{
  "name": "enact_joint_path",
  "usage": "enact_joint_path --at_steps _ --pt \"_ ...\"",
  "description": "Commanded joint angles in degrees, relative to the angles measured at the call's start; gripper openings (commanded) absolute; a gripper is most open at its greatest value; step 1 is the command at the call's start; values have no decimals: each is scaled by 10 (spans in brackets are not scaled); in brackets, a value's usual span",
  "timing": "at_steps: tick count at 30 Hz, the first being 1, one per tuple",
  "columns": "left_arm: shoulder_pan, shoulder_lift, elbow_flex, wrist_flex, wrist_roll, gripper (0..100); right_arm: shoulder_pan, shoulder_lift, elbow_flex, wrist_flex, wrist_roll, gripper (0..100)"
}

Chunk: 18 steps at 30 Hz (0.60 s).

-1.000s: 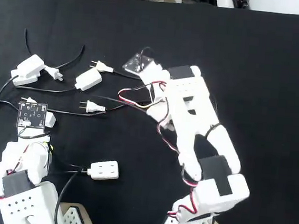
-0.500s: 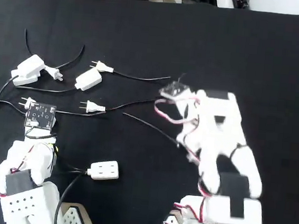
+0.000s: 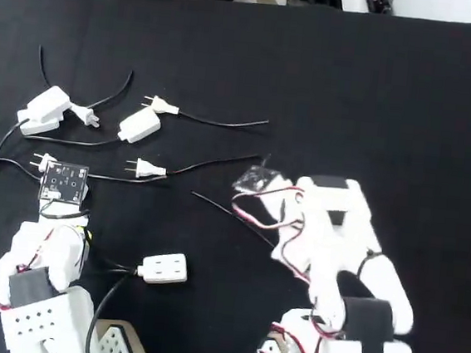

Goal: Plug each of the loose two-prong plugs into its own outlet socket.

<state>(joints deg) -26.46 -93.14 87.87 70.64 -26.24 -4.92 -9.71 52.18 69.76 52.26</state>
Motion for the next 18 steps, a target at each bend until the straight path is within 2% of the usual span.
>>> enact_joint_path --at_steps 1,7,14,18 --pt "8 -2 -3 -6 -4 141 -67 25 -6 0 6 87" --pt "8 -2 -3 -6 -5 141 -141 102 -78 36 -31 85" --pt "7 -2 -3 -6 -7 141 -149 254 -172 62 -9 86" --pt "7 -2 -3 -6 -7 141 -151 278 -198 85 -8 86"
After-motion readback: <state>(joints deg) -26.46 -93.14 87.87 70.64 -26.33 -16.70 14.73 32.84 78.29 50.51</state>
